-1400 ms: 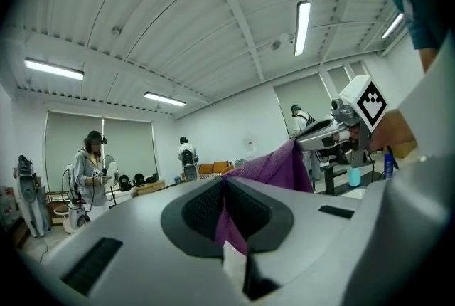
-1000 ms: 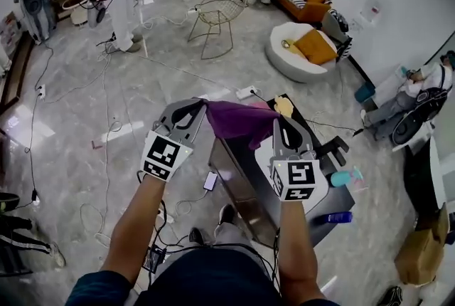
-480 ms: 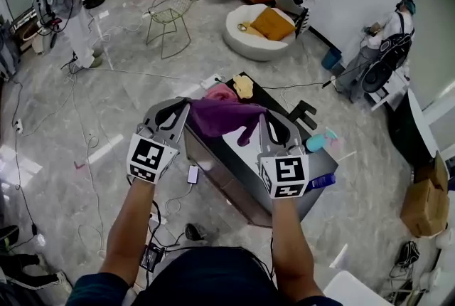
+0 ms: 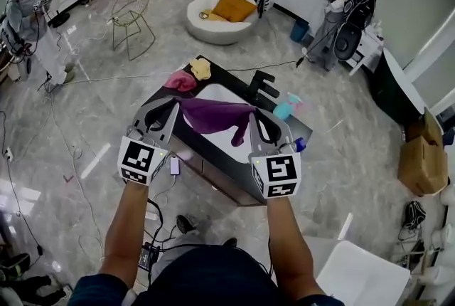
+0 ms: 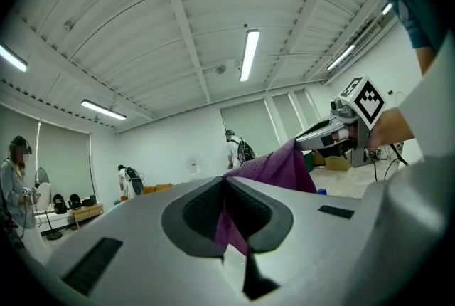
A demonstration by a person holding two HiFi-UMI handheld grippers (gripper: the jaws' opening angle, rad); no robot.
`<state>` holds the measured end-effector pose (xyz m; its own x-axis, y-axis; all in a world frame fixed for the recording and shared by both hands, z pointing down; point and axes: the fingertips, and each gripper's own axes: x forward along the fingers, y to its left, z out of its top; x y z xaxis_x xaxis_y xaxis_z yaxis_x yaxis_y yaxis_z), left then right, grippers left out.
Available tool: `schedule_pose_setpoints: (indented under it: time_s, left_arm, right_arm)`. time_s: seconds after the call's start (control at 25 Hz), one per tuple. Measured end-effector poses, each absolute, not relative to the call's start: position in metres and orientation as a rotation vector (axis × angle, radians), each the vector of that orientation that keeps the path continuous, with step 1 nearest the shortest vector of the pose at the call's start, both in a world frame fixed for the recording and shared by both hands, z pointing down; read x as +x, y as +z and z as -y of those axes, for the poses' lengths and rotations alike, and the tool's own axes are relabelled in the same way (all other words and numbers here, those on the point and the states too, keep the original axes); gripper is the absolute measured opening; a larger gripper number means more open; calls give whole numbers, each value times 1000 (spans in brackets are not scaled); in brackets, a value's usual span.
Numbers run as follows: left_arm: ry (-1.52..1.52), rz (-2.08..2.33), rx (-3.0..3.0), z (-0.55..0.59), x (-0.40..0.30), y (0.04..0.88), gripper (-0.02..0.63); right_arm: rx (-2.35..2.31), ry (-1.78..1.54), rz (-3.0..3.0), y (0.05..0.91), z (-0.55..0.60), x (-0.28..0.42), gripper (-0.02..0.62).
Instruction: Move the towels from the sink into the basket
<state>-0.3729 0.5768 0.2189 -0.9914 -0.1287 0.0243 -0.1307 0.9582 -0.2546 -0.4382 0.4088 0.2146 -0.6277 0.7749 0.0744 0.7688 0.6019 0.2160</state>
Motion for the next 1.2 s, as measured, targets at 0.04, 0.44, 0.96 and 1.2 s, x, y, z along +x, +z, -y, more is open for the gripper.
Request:
schedule_pose_setpoints:
  time_s: [0.04,0.44,0.96,1.2]
  left_arm:
    - [403,3099,224,-564,-375,219,14]
    - [451,3102,379,-446,-380,202,14]
    - [535,3084,629,-279,-396,190,14]
    - [553,3052,770,-207,-408,193,14]
  right_arm:
    - [1329,357,-2797,215,-395,-438,22]
    - [1190,341,-2852,205,-272,-426,22]
    - [975,279,-2938,204,-100,-413,22]
    - [851,246,-2991,211,-28,-410,21]
